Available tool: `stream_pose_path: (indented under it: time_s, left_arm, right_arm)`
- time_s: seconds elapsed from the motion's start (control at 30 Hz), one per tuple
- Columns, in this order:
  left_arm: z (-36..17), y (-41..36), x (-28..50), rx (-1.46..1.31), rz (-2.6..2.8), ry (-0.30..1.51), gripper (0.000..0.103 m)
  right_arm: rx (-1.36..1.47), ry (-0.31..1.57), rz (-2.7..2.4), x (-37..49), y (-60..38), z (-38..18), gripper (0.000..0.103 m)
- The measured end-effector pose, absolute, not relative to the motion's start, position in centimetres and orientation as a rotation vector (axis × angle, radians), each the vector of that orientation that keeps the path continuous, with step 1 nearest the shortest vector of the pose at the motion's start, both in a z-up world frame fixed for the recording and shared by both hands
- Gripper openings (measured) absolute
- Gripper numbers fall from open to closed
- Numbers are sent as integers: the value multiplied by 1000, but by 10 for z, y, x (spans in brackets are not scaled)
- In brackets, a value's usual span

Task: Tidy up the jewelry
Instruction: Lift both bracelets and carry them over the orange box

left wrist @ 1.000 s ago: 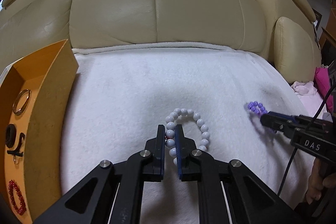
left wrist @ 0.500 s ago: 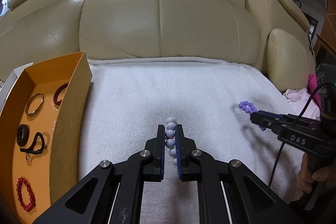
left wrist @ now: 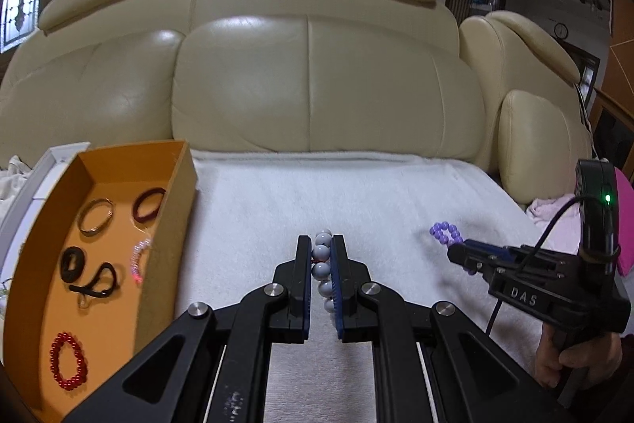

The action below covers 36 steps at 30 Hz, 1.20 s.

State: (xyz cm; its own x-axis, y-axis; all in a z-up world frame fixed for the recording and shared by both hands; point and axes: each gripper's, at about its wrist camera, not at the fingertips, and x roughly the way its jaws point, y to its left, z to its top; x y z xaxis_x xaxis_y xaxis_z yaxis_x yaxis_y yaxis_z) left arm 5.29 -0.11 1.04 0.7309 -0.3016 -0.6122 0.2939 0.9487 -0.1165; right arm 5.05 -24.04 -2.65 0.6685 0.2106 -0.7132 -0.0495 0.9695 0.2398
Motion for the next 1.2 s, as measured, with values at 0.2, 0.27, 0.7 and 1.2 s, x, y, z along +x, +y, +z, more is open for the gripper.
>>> stream_pose_path:
  time_s: [0.2, 0.27, 0.7, 1.2]
  left_arm:
    - [19, 12, 48, -20, -283, 645, 9]
    - [21, 16, 46, -25, -275, 637, 9]
    - [44, 53, 25, -60, -234, 553, 9]
    - [55, 110, 19, -76, -110, 476, 9]
  right_arm:
    - [199, 803, 172, 46, -226, -22, 22]
    - [190, 796, 181, 45, -218, -20, 22]
    - [165, 747, 273, 36, -161, 0, 22]
    - [151, 697, 373, 43, -104, 2, 22]
